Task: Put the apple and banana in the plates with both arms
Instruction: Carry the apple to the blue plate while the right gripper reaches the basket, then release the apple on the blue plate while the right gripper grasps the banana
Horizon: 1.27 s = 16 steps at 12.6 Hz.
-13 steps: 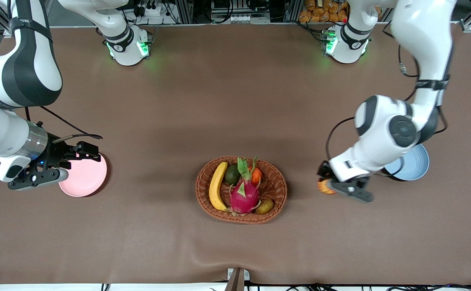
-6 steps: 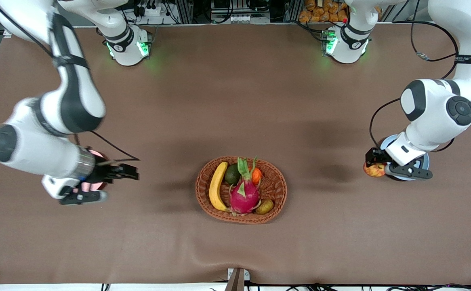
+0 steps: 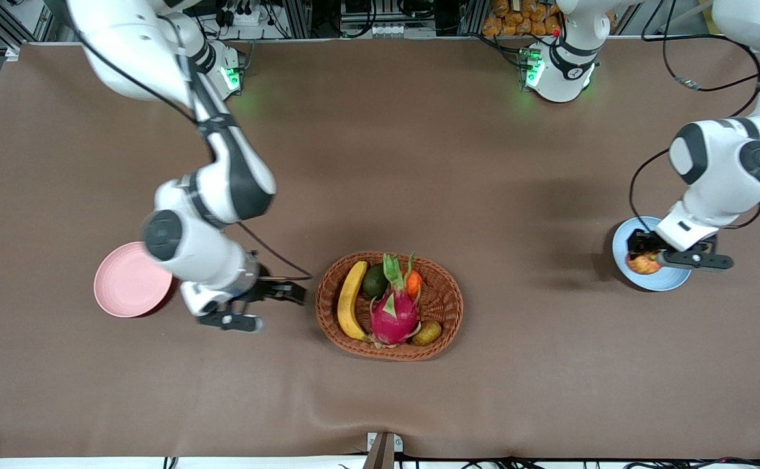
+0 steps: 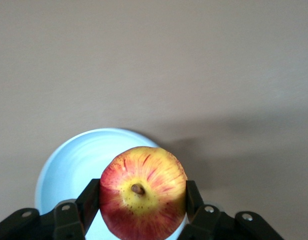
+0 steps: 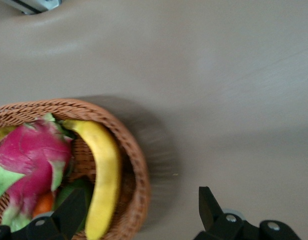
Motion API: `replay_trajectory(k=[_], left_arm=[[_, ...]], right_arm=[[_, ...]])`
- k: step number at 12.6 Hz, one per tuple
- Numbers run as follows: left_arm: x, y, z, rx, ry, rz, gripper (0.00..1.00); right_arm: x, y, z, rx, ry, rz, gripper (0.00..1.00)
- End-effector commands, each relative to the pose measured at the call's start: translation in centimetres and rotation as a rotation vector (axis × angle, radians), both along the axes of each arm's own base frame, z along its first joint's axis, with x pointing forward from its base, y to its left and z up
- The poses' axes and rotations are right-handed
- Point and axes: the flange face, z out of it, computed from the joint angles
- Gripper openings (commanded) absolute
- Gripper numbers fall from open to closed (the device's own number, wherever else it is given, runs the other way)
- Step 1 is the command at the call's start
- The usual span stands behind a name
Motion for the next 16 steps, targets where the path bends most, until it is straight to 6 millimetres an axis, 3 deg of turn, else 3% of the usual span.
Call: replay_trajectory(k=[1,2,4,5,6,11,13,14,15,16], left_arm=[[-1.9,3.0,-1.0,0.019,0.019,-0.021,0.30],[-2.1,3.6,-1.3,0.019,0.024,-0.019,0.30],[-2.3,4.0,-2.2,0.013,0.041,-0.014,0.30],[-2.6,4.8,-3.2,0.006,0.057,0.000,0.30],[-2.8,5.2,-4.3,-0.001,0.063,0.007,0.30],[-2.8,5.2,-6.1,-0.007,0.054,-0.001,0.35],[-2.9,5.3,-7.1,-0.013,0.057,0.003,0.48],[-2.8,5.4,-7.1,-0.012,0.050,0.006,0.62],[-2.9,5.6,-7.2,-0.011,0.051,0.009,0.96],[-2.8,5.6,-7.0,-0.010,0.049,0.008,1.00]], right_arm=[[-0.2,3.0,-2.0,0.004,-0.018,-0.041,1.00],[-0.2,3.6,-2.8,0.007,-0.028,-0.038,1.00],[0.6,4.5,-4.4,0.009,-0.034,-0.042,0.75],[1.1,4.9,-5.2,0.014,-0.038,-0.059,0.68],[1.0,5.8,-5.5,0.021,-0.042,-0.073,0.68],[0.1,8.0,-7.0,0.013,-0.058,-0.066,0.69],[-0.2,8.2,-8.0,-0.002,-0.051,-0.067,0.69],[-0.2,8.3,-8.6,0.000,-0.044,-0.088,0.69],[-0.3,8.4,-9.0,0.001,-0.044,-0.102,0.69],[-0.5,8.7,-9.7,0.003,-0.051,-0.102,0.69]])
